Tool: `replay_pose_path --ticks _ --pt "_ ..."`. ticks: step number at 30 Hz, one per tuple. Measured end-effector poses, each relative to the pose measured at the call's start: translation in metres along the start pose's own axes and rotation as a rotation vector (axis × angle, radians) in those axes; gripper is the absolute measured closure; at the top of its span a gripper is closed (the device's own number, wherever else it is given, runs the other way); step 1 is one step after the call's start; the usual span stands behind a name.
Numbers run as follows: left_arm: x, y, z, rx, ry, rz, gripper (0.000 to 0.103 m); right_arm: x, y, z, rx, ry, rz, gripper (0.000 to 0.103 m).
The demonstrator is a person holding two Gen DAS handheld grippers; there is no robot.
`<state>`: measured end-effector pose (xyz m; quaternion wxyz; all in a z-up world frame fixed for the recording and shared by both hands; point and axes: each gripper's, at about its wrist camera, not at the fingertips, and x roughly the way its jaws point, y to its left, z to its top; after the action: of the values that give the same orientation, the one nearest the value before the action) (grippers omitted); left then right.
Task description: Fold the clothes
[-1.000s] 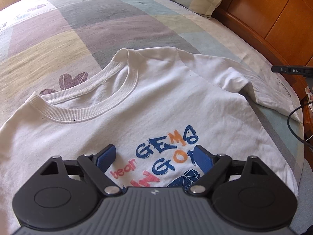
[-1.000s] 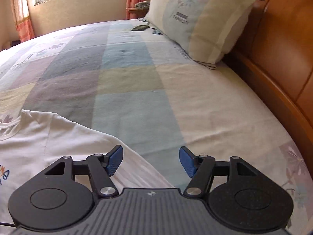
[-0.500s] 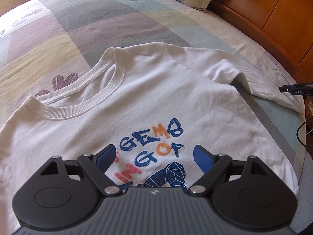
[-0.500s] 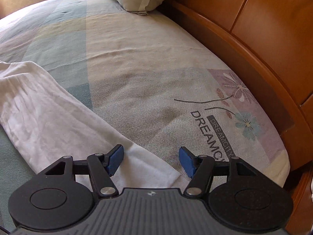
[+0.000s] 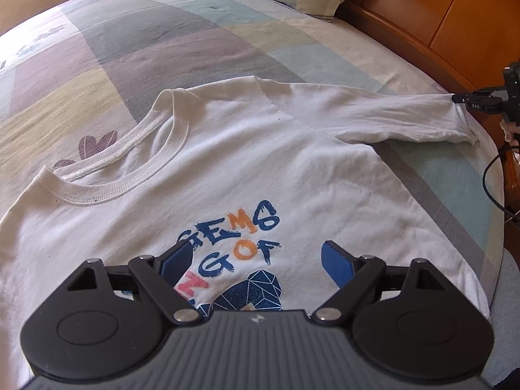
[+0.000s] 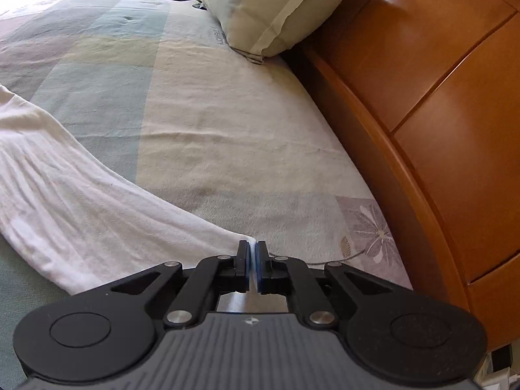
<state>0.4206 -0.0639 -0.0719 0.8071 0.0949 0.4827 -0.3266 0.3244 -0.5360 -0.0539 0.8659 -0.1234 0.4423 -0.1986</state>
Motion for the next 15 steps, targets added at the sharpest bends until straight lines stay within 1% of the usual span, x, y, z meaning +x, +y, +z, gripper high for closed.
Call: replay_pose_path --ticks 1,2,3,4,5,6,8,9,10,12,14,15 --pt "0.0 0.0 0.0 -0.002 -0.001 0.001 0.017 0.003 -0.003 0.006 0.004 -0.01 -0.016 0.096" --pt "0.0 0.0 0.0 -0.005 -0.001 0.001 0.017 0.007 -0.005 0.012 0.007 -0.021 -0.053 0.097" --pt "0.0 0.0 0.0 -0.006 -0.002 0.002 0.017 0.012 -0.006 0.016 0.011 -0.011 -0.085 0.095" --pt "-0.001 0.0 0.0 -0.007 -0.003 0.002 0.017 0.016 -0.008 0.02 0.021 0.008 -0.097 0.092" --pt "-0.001 0.0 0.0 -0.006 -0.004 -0.003 0.017 0.018 -0.011 0.022 0.039 0.016 -0.105 0.088" --pt "-0.001 0.0 0.0 -0.006 -0.006 -0.007 0.017 0.018 -0.012 0.023 0.057 0.013 -0.11 0.081" --pt "0.0 0.002 -0.001 -0.007 -0.005 -0.013 0.017 0.009 -0.016 0.019 0.13 -0.003 -0.076 0.078" --pt "0.001 0.002 -0.001 -0.006 -0.002 -0.011 0.017 0.004 -0.018 0.016 0.177 -0.01 -0.045 0.072" --pt "0.002 0.002 -0.001 -0.005 0.0 -0.006 0.017 0.0 -0.019 0.013 0.224 -0.008 -0.022 0.063" --pt "0.001 0.002 -0.001 0.0 -0.002 -0.006 0.017 -0.006 -0.02 0.005 0.317 0.007 0.015 0.056" --pt "-0.001 0.004 -0.002 -0.005 -0.009 -0.021 0.017 -0.014 -0.027 -0.008 0.475 0.012 0.059 0.056" --pt "-0.001 0.005 -0.002 -0.007 -0.01 -0.023 0.017 -0.02 -0.032 -0.017 0.572 -0.005 0.101 0.056"
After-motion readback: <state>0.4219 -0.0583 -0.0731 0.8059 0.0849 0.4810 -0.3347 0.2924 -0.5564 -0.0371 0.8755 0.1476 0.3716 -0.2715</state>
